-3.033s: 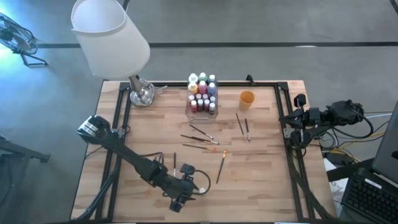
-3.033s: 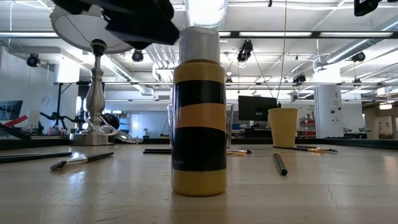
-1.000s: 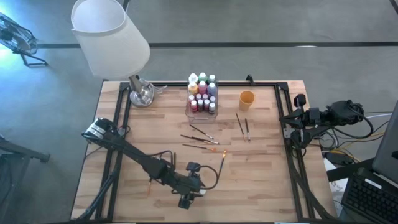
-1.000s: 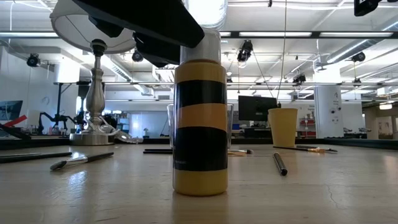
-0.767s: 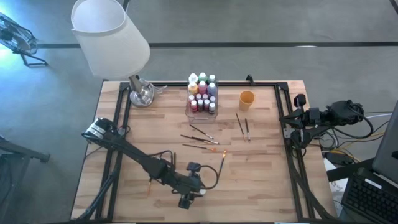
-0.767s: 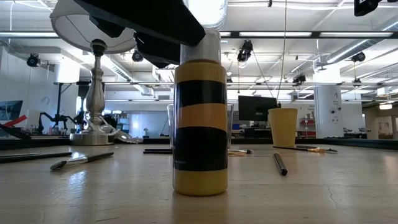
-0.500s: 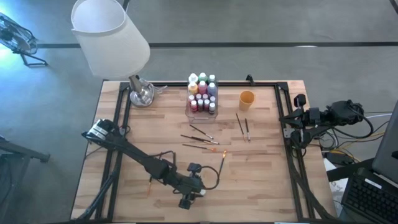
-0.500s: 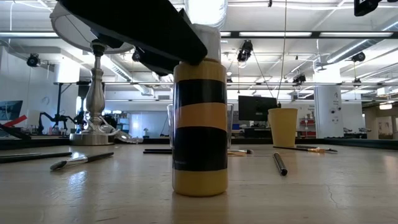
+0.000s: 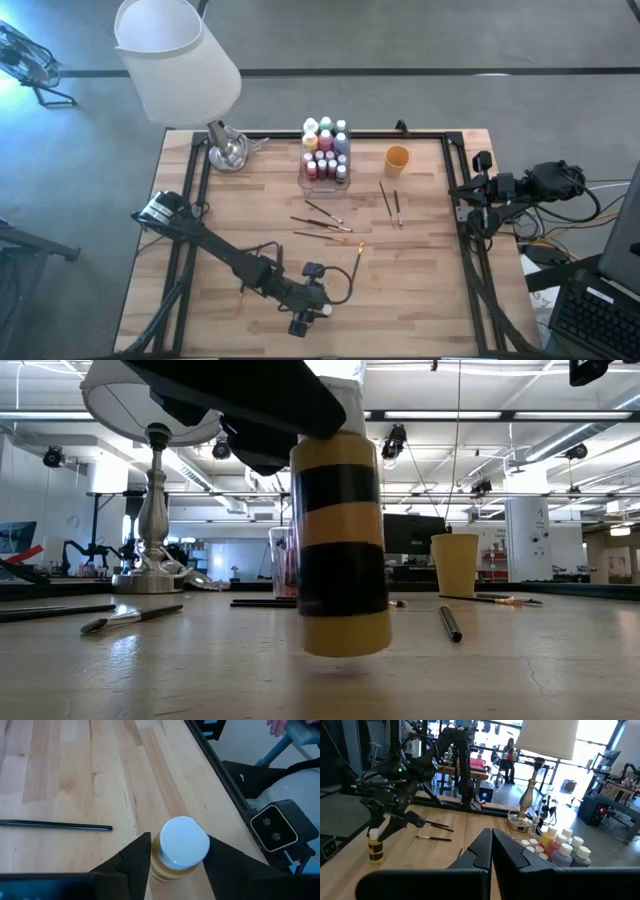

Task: Pick & Place Paint Supplies
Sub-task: Put the small yellow paint bottle into the bin

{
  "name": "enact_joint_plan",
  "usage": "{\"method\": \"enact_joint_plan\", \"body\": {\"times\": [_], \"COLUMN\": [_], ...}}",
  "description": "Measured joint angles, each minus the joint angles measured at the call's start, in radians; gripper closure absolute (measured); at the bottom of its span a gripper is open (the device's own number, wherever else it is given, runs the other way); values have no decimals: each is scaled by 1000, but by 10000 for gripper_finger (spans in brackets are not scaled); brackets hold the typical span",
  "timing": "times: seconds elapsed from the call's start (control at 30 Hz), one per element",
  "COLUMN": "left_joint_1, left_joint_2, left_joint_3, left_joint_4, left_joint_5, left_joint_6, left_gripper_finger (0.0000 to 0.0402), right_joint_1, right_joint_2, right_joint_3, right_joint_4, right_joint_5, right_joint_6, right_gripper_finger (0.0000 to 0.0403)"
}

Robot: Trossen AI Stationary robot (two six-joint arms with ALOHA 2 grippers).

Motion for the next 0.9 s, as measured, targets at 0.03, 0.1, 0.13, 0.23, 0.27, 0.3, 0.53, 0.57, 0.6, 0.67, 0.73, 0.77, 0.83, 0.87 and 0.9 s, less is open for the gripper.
{"method": "enact_joint_plan", "body": {"times": [0.03,0.1,0.13,0.23,0.27,0.3,0.53,0.57,0.6,0.67,0.73,0.77,0.83,0.87,0.9], "left_joint_1": [0,1,1,1,2,2,3,3,3,4,6,7,9,10,11], "left_joint_2": [0,0,-1,-2,-2,-2,-2,-2,-2,-2,-2,-2,-1,-1,-1], "left_joint_3": [0,0,0,0,0,0,0,0,0,0,0,0,0,0,0], "left_joint_4": [0,0,1,0,0,0,20,22,22,22,23,23,23,23,23], "left_joint_5": [0,-5,-4,-4,-4,-4,-3,-3,-3,-2,-3,-3,-2,-3,-2], "left_joint_6": [0,0,0,2,2,5,12,14,18,22,24,24,25,25,25], "left_gripper_finger": [226,223,220,211,208,206,204,204,204,204,204,204,204,204,204], "right_joint_1": [0,0,0,0,0,0,0,0,0,0,0,0,0,0,0], "right_joint_2": [0,0,0,0,0,0,0,0,0,0,0,0,0,0,0], "right_joint_3": [0,0,0,0,0,0,0,0,0,0,0,0,0,0,0], "right_joint_4": [0,0,0,0,0,0,0,0,0,0,0,0,0,0,0], "right_joint_5": [0,0,0,0,0,0,0,0,0,0,0,0,0,0,0], "right_joint_6": [0,0,0,0,0,0,0,0,0,0,0,0,0,0,0], "right_gripper_finger": [394,394,394,394,394,394,394,394,394,394,394,394,394,394,394]}}
